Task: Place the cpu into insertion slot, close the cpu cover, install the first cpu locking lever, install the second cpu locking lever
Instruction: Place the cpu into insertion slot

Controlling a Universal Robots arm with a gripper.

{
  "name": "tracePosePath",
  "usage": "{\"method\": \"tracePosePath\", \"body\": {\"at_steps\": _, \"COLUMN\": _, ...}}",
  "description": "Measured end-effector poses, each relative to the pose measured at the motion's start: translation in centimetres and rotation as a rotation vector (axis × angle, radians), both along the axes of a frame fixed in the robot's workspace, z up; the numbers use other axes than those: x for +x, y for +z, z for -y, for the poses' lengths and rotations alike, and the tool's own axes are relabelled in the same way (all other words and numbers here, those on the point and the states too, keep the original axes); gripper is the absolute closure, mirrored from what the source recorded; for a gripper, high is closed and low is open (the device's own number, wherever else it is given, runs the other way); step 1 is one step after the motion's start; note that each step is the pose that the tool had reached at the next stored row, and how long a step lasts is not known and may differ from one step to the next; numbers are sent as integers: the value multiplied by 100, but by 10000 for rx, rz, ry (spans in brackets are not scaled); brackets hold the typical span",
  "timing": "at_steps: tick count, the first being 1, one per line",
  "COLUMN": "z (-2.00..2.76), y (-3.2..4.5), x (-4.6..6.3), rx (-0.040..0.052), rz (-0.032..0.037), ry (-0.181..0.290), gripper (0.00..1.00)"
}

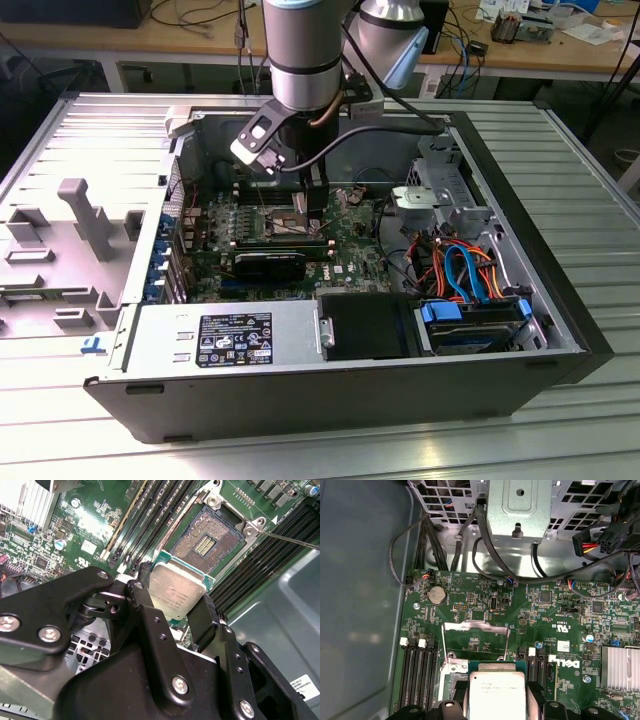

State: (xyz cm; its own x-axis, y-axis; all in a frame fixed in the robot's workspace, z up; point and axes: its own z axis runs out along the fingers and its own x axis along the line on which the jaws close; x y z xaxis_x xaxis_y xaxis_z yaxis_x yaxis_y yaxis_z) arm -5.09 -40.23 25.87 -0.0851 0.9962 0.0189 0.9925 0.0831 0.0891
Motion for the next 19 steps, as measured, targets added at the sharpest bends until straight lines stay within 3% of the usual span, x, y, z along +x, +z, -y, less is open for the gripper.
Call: {"method": "tracePosePath", "body": {"at_steps": 19, "z": 0, "y": -36, "x": 0, "rx": 0, "rz": 0, "ry": -110, "gripper": 45}}
